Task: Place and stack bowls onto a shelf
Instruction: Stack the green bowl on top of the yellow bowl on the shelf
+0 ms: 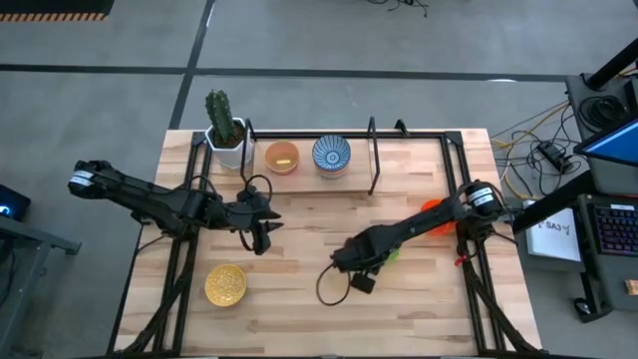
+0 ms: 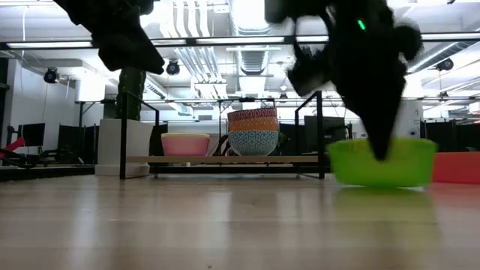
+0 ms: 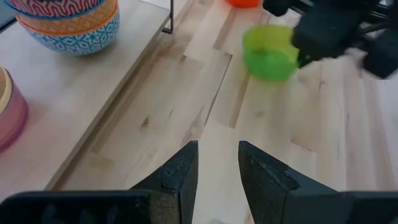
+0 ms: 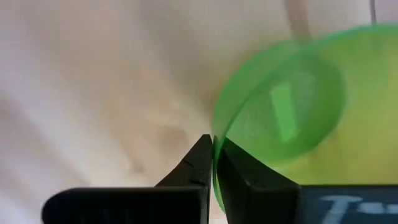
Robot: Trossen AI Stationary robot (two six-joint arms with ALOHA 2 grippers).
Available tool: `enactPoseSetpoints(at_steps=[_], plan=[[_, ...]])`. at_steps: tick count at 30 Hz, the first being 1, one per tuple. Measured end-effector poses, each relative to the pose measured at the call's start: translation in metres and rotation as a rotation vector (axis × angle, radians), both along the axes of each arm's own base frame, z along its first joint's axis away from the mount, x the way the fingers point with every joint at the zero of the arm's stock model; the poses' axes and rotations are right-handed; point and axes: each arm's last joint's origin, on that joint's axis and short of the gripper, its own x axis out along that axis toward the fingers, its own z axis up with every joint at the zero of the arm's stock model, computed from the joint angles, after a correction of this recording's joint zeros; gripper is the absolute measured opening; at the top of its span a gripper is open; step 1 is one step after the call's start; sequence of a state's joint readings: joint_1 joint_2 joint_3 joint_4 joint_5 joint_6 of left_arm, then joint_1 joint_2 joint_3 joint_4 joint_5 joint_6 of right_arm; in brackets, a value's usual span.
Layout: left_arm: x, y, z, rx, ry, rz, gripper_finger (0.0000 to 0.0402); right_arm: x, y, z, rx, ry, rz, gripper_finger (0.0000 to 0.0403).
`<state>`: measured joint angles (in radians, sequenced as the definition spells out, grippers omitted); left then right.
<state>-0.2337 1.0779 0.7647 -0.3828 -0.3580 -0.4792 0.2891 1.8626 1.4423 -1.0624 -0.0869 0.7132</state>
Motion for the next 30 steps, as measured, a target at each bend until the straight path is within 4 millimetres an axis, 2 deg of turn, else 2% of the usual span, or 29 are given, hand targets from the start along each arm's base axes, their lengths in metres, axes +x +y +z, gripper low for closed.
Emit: enactPoseSetpoints(at_steps=[5, 9, 14, 19, 24, 30], plan=[[0.001, 0.001, 0.001, 0.053, -0.012, 0.017, 0.0098, 0.027, -0.011, 0.039, 0.018, -0.183, 0.164, 0.0009], [-0.001, 0.002, 0.003, 0.071, -0.014, 0.012, 0.0098, 0.047, -0.025, 0.078, -0.040, -0.362, 0.286, 0.0009], [-0.010, 0.004, 0.013, 0.109, -0.052, -0.022, 0.0098, 0.061, -0.045, 0.130, -0.194, -0.551, 0.458, 0.0009], [-0.029, 0.010, 0.033, 0.209, -0.144, 0.004, 0.0098, 0.071, -0.074, 0.174, -0.386, -0.722, 0.529, 0.0009], [-0.053, 0.019, 0.053, 0.271, -0.252, 0.093, 0.0098, 0.081, -0.119, 0.190, -0.530, -0.827, 0.552, 0.0009], [-0.078, 0.026, 0.069, 0.305, -0.346, 0.151, 0.0098, 0.090, -0.176, 0.185, -0.605, -0.897, 0.571, 0.0009]])
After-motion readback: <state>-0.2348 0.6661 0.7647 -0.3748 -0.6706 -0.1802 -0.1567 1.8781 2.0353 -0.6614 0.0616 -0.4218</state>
